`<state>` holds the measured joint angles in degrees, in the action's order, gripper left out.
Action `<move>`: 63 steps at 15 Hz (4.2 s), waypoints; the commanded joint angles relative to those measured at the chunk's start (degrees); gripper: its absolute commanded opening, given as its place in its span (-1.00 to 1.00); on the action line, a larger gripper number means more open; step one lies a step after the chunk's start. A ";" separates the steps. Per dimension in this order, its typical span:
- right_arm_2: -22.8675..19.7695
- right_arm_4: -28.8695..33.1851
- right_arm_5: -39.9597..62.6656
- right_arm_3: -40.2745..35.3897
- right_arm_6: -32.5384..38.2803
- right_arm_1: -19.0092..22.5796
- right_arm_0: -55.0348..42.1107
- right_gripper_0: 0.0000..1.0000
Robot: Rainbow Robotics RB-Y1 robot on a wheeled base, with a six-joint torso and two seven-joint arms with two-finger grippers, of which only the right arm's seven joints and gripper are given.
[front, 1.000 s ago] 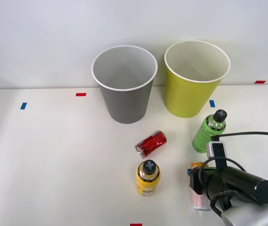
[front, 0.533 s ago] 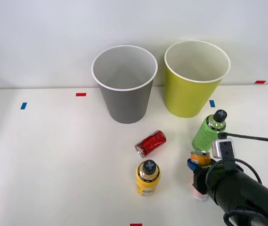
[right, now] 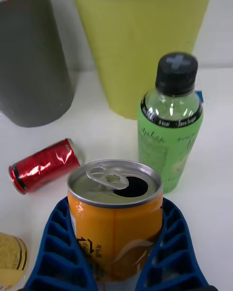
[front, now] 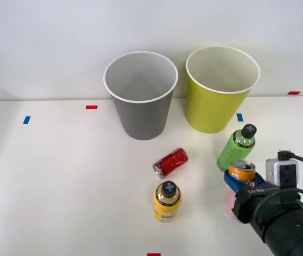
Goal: Put cans in the gray bin, plastic bottles in the light green bin
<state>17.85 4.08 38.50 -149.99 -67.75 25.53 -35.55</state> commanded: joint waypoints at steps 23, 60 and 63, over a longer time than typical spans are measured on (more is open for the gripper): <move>3.51 -2.42 -15.20 17.62 13.96 -3.47 46.80 -1.00; 2.98 -7.86 -31.82 39.60 16.15 0.04 61.03 1.00; -1.41 -11.73 -31.73 27.47 16.51 2.15 48.99 1.00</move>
<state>18.73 -5.68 6.74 -118.06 -51.44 26.46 17.94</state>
